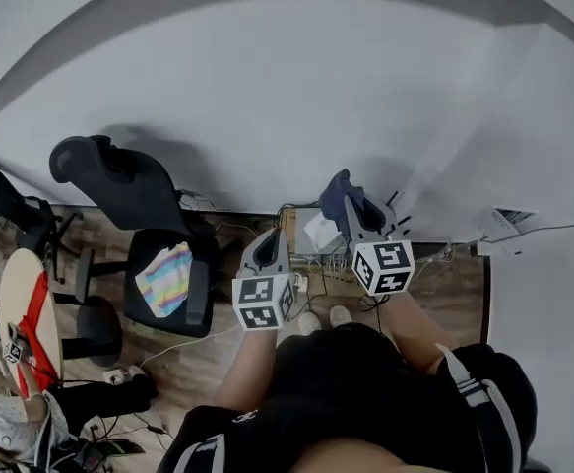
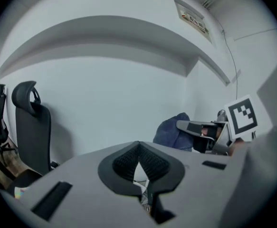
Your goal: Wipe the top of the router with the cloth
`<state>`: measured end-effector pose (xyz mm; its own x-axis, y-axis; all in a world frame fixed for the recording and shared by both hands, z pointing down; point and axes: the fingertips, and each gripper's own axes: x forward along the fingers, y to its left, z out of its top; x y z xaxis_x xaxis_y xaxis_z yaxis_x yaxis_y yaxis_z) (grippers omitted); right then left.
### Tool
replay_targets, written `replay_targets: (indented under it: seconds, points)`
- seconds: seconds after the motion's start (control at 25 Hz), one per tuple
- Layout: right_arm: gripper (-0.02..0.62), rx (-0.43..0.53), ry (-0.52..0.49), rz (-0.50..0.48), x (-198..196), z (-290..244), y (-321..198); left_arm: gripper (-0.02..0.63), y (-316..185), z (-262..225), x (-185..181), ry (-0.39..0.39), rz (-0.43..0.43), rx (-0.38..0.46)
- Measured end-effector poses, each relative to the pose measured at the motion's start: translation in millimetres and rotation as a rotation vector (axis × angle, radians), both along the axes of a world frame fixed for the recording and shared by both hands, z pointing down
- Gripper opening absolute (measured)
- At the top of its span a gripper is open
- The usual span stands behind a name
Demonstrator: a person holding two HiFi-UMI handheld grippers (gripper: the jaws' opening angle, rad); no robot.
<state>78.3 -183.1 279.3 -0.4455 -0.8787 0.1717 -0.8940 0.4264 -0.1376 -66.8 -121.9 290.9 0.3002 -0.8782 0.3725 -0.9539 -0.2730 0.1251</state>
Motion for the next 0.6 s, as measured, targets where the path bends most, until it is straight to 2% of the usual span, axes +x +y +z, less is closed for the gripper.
replay_targets:
  seconds: [0.36,0.6]
  points:
    - [0.071,0.162,-0.038,-0.066,-17,-89,27,0.003,4,-97,-15,-0.038,-0.025,0.162]
    - [0.071,0.191,-0.044,-0.065,-14,-106,33,0.003,8,-102,6,-0.013,0.031,0.158]
